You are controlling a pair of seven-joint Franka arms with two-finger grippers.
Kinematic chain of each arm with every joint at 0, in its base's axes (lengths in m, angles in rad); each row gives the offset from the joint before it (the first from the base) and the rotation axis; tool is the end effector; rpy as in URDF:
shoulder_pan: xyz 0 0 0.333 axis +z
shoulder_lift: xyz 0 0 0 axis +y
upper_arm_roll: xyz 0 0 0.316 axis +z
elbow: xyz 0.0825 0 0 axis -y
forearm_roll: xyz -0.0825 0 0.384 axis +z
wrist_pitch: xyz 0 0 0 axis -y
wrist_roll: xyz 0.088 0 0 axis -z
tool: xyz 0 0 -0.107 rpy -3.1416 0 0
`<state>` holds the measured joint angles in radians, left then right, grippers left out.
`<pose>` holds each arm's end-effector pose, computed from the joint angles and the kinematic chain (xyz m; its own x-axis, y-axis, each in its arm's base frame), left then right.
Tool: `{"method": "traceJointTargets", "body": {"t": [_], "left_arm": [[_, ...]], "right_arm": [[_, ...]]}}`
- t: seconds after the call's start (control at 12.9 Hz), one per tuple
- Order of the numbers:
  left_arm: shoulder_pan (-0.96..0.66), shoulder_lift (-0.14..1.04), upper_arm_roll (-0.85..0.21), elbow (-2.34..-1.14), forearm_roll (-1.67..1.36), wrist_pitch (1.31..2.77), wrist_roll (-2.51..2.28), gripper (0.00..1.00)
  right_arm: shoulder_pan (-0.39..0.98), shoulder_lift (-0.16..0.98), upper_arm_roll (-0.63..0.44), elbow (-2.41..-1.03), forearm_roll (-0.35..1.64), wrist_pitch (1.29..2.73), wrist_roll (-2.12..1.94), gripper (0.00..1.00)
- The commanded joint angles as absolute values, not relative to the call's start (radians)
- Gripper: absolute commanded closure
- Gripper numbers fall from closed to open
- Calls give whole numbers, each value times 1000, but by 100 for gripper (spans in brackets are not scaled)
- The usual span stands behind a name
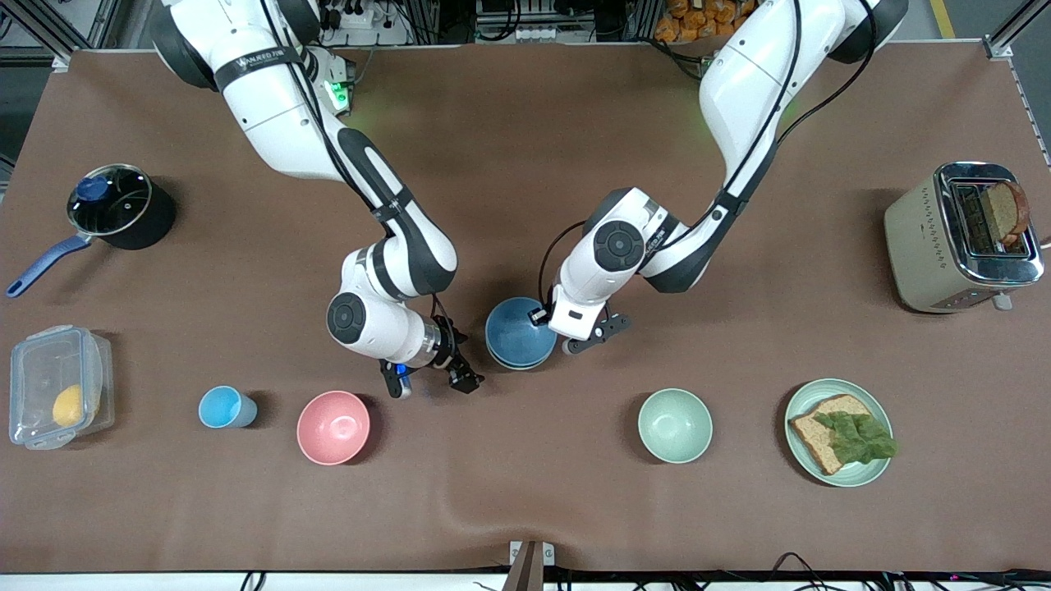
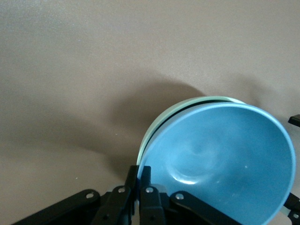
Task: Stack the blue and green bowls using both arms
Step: 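Hold the green bowl with the right gripper while the left gripper releases the blue bowl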
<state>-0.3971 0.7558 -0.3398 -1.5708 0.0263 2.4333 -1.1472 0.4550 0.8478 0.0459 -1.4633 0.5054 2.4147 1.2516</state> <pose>0.5552 -0.4514 0.2297 0.8786 0.4582 -0.1348 0.4773 -0.8532 0.2104 0.6419 0.3473 0.1858 0.4195 -0.8329 -0.3609 -0.9074 -0.3951 -0.1429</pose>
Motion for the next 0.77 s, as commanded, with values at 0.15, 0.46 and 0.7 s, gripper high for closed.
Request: {"method": "traceJointTargets", "body": {"t": [0.15, 0.46, 0.7], "left_arm": [[-411, 769, -330, -1551, 57, 2439, -1180, 26], [-394, 706, -322, -1551, 61, 2433, -1180, 0], [-327, 563, -307, -1563, 87, 2361, -1170, 0]], "right_arm": [[466, 850, 38, -1465, 474, 2424, 1266, 0], [466, 850, 38, -1465, 468, 2424, 1266, 0], [466, 850, 38, -1465, 451, 2421, 1266, 0]]}}
